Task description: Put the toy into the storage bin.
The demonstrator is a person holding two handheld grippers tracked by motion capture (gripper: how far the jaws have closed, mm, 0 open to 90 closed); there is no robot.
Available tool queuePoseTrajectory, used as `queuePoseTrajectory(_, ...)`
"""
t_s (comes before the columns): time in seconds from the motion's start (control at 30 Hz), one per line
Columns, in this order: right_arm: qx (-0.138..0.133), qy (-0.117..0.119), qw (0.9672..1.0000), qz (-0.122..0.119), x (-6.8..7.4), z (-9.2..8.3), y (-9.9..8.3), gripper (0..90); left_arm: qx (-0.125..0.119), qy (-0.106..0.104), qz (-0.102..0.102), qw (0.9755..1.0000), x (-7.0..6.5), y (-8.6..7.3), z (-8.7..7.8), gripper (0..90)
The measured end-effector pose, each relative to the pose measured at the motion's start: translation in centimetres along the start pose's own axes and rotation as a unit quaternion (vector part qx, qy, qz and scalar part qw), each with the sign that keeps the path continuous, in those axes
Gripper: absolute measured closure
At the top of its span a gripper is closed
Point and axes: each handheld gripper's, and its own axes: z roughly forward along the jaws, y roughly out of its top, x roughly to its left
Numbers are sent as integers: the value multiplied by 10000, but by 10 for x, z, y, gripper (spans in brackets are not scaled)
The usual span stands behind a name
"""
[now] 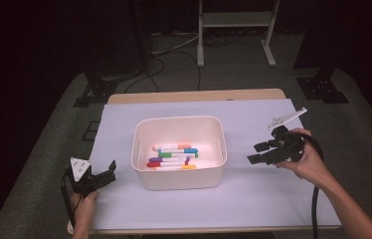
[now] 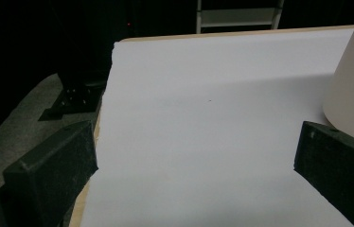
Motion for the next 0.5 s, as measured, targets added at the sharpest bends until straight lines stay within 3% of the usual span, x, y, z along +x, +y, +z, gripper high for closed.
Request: queuePoseTrajectory(0.5,-61,-3,9993,374,-11,9,-41,360,-5,5,6,10000,-1,0,0,0)
